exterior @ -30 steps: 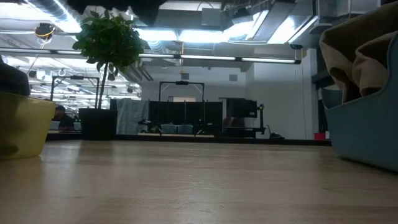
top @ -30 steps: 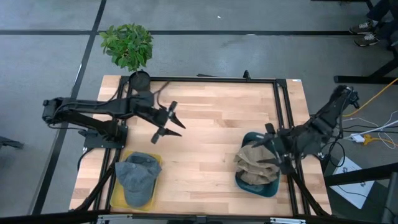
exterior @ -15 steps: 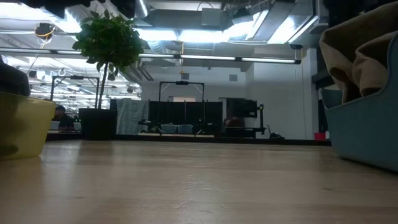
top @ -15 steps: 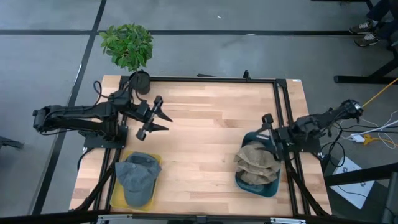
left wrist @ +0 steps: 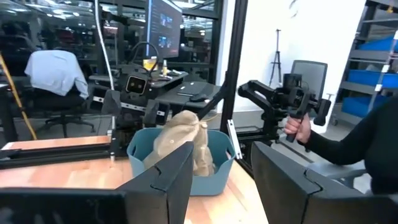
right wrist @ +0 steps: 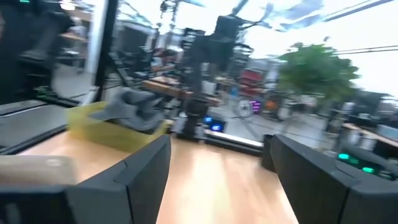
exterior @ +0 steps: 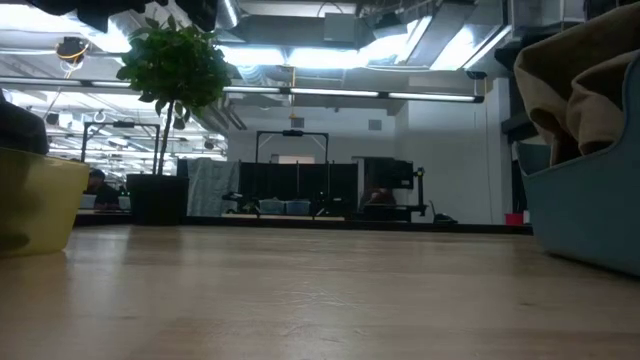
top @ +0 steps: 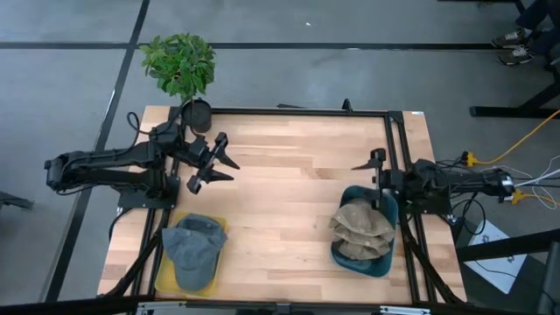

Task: Pick & Place hat
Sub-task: Return to Home Position

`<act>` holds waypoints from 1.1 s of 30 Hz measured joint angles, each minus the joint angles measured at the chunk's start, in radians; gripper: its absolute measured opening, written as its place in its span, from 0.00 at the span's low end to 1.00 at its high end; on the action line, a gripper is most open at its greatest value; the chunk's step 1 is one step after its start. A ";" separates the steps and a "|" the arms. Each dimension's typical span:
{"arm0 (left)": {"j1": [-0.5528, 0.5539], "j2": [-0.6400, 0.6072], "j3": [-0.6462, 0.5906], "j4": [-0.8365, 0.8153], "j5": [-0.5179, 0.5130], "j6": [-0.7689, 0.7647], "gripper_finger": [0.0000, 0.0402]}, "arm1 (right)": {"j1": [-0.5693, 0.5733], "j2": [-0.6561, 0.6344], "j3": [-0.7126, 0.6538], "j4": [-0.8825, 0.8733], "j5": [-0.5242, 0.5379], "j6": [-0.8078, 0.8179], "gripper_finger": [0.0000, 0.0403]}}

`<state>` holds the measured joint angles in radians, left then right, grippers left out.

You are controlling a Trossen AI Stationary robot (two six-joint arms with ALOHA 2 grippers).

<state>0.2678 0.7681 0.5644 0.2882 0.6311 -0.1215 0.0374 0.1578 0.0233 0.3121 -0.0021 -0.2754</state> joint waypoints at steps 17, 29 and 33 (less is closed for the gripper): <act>0.086 -0.072 -0.258 0.241 0.032 -0.060 0.39 | -0.308 -0.063 -0.017 -0.273 -0.132 0.119 0.68; 0.212 -0.321 -0.510 0.214 -0.270 -0.055 0.39 | -0.362 0.006 -0.017 -0.274 -0.132 0.118 0.68; 0.213 -0.378 -0.511 0.076 -0.374 -0.011 0.39 | -0.377 0.021 -0.017 -0.274 -0.132 0.118 0.68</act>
<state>0.4812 0.3899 0.0536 0.3645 0.2571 -0.1325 -0.3391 0.1786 0.0063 0.0384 -0.1345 -0.1574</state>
